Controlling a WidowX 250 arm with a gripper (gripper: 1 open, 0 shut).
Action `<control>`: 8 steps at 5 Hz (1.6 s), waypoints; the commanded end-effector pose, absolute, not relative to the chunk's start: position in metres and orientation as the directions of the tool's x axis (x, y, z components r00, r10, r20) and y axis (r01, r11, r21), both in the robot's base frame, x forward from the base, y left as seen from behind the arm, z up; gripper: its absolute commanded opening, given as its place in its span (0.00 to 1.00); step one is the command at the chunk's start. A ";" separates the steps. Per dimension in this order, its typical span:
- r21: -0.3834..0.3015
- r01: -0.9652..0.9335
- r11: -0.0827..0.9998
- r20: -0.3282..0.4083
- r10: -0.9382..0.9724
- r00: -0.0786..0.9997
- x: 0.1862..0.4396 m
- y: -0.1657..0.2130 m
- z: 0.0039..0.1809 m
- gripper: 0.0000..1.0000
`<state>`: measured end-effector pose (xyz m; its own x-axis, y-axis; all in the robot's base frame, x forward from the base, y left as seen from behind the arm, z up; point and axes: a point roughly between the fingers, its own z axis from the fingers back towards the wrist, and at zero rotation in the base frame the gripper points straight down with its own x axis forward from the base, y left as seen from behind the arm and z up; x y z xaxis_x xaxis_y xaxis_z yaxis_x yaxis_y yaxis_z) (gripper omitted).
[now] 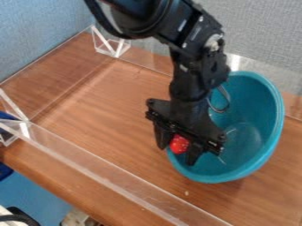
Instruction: Remove the strawberry from inside the blue bowl and put it on the table
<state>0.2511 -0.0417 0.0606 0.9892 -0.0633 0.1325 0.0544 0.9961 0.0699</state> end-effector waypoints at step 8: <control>0.057 -0.030 0.998 0.160 0.021 0.987 0.232 -0.005 0.070 0.00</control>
